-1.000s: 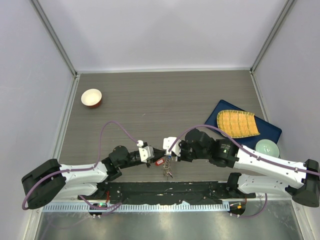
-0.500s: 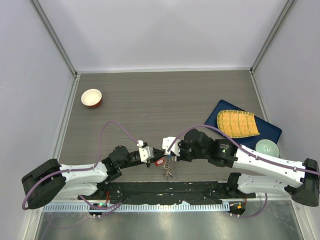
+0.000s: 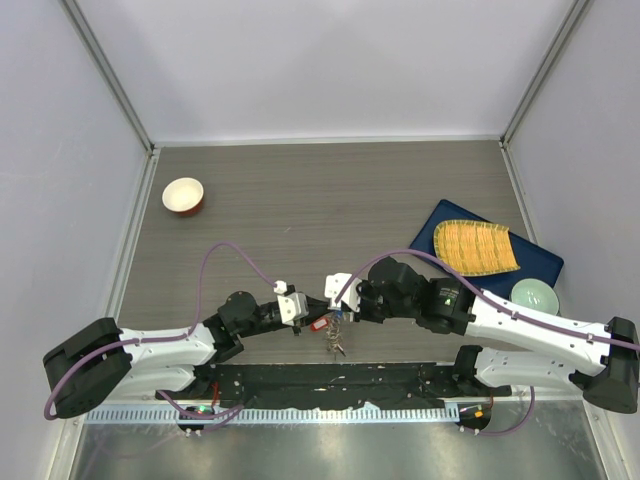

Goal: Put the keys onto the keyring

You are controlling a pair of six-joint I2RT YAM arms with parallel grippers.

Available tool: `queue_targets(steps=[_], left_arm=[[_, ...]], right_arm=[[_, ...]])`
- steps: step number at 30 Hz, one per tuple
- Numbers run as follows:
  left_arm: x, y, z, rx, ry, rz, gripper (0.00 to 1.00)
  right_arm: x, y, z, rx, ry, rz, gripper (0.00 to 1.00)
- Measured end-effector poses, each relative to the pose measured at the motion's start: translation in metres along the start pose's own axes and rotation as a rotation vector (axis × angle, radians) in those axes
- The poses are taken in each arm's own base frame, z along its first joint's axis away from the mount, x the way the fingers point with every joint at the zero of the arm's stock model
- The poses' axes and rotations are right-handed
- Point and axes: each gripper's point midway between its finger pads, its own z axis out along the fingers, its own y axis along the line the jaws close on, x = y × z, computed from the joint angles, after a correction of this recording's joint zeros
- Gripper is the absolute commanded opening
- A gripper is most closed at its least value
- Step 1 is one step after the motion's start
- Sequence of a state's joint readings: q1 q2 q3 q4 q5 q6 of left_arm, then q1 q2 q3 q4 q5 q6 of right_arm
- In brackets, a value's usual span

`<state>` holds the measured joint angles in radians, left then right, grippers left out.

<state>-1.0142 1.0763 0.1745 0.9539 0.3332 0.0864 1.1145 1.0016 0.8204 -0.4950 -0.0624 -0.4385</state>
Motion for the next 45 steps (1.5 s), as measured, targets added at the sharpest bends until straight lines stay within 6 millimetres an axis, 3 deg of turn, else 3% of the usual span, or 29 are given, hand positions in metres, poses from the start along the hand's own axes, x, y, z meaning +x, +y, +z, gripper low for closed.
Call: queue_targets(steps=[45], left_arm=[[0.0003, -0.0033, 0.0002, 0.019, -0.001, 0.0, 0.0]], right_arm=[[0.004, 0.0061, -0.0047, -0.03, 0.015, -0.002, 0.01]])
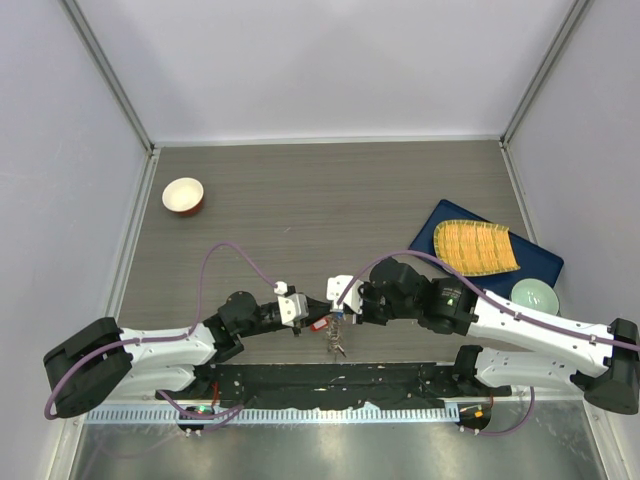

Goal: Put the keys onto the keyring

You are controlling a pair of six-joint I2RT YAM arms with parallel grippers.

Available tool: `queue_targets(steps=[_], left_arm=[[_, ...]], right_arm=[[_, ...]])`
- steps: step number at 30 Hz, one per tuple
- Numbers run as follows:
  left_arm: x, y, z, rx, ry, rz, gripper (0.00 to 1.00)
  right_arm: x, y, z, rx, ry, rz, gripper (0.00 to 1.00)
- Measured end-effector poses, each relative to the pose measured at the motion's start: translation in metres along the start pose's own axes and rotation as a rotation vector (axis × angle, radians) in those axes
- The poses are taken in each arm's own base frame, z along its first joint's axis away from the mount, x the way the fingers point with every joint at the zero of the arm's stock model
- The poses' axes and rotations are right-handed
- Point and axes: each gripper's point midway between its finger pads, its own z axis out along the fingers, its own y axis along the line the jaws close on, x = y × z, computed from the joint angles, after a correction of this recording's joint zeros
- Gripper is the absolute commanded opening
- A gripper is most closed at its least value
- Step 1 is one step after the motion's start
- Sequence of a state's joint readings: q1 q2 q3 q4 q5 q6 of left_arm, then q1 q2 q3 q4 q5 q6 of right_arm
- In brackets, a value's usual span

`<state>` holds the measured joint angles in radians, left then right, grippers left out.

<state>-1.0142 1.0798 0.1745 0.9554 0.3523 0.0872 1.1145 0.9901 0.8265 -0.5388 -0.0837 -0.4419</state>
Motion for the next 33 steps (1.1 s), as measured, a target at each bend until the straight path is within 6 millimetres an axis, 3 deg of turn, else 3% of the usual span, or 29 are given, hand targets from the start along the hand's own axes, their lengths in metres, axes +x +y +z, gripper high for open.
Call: queue_targets(steps=[33], left_arm=[[-0.0005, -0.0018, 0.0001, 0.01, -0.002, 0.0, 0.0]], right_arm=[[-0.0054, 0.0, 0.0022, -0.008, -0.023, 0.0, 0.01]])
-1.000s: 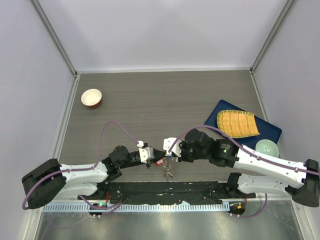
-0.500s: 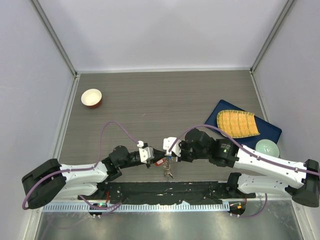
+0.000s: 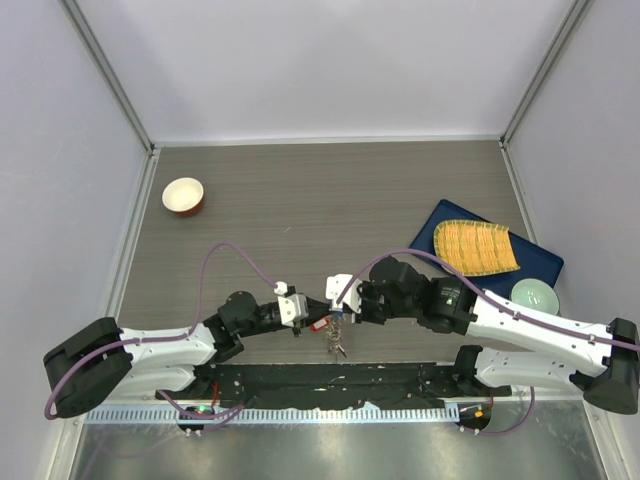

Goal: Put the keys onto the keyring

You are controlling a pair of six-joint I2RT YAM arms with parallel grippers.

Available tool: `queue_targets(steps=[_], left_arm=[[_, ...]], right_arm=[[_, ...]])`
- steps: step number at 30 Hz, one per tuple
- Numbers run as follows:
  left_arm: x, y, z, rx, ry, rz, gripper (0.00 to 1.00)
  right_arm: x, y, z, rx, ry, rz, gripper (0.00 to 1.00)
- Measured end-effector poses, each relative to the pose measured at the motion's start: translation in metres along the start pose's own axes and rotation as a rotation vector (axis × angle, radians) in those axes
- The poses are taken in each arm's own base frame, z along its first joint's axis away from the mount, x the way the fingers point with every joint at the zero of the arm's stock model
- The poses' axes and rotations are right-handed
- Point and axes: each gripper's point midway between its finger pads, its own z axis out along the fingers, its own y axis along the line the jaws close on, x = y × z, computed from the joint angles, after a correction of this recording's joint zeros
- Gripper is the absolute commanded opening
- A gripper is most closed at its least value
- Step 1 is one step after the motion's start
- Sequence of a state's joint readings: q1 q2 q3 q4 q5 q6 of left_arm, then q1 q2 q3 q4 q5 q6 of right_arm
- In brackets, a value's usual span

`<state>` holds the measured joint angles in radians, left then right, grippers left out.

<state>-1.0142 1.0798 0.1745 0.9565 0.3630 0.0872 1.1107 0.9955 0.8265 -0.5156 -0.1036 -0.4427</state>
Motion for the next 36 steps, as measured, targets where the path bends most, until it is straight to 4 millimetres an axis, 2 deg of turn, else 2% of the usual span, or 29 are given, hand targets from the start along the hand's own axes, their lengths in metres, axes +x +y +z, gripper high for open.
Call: queue_targets(steps=[15, 25, 36], left_arm=[[-0.001, -0.01, 0.002, 0.068, -0.014, 0.004, 0.0], [-0.001, -0.013, 0.003, 0.086, -0.014, 0.004, 0.0], [-0.005, -0.005, 0.001, 0.041, -0.012, 0.013, 0.0]], right_arm=[[-0.001, 0.002, 0.0, -0.027, -0.009, -0.023, 0.01], [-0.008, 0.011, 0.002, -0.083, -0.046, -0.048, 0.01], [-0.003, -0.001, 0.006, -0.013, -0.013, -0.005, 0.01]])
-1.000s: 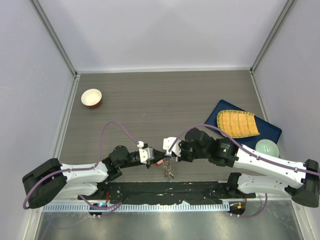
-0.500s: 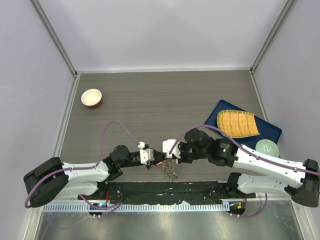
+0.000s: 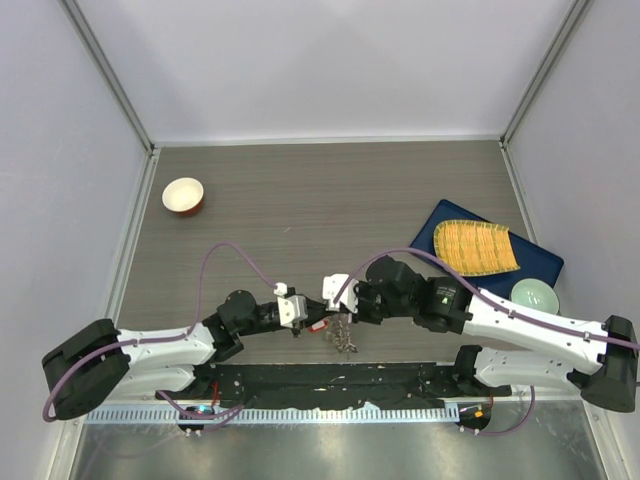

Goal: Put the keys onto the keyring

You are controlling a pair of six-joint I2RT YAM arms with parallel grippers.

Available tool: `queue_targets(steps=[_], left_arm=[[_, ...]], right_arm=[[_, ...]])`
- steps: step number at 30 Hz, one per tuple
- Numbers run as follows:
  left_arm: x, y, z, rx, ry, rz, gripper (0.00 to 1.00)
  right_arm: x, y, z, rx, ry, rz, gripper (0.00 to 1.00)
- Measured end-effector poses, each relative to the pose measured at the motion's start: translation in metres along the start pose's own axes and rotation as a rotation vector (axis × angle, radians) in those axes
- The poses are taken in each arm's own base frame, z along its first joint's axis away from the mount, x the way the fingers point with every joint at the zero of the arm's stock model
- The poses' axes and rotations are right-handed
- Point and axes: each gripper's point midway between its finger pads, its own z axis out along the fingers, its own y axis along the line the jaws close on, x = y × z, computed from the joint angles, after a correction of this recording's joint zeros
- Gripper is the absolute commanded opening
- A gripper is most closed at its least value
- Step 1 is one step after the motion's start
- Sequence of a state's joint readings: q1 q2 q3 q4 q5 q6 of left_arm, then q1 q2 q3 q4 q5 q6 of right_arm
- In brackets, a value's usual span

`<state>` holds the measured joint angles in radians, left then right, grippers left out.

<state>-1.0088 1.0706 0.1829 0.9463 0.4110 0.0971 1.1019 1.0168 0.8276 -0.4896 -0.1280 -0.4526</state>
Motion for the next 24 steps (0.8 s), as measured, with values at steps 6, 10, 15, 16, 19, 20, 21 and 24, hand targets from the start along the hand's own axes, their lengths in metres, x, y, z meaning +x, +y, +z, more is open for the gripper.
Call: queue_targets(steps=[6, 10, 15, 16, 19, 20, 21, 24], left_arm=[[0.0, 0.002, -0.002, -0.015, 0.008, 0.004, 0.0], [0.0, 0.006, -0.003, -0.034, 0.01, 0.004, 0.0], [-0.005, 0.002, -0.009, -0.036, -0.016, -0.003, 0.0], [-0.006, 0.001, -0.01, -0.033, -0.021, -0.005, 0.0], [-0.006, -0.002, -0.012, -0.026, -0.034, -0.016, 0.0], [-0.007, -0.002, -0.012, -0.027, -0.037, -0.02, 0.0], [-0.008, -0.002, -0.012, -0.027, -0.04, -0.021, 0.0], [-0.008, -0.002, -0.011, -0.028, -0.044, -0.023, 0.0]], right_arm=[[0.001, -0.006, 0.001, 0.024, -0.002, 0.081, 0.01], [0.002, -0.013, 0.0, 0.034, -0.015, 0.156, 0.01], [0.009, -0.031, -0.003, 0.085, -0.016, 0.238, 0.01], [0.012, -0.036, -0.004, 0.103, -0.009, 0.253, 0.01], [0.017, -0.04, -0.004, 0.121, 0.002, 0.276, 0.01], [0.017, -0.04, -0.003, 0.121, 0.003, 0.278, 0.01], [0.017, -0.039, -0.003, 0.118, 0.005, 0.28, 0.01], [0.019, -0.039, -0.002, 0.118, 0.011, 0.287, 0.01]])
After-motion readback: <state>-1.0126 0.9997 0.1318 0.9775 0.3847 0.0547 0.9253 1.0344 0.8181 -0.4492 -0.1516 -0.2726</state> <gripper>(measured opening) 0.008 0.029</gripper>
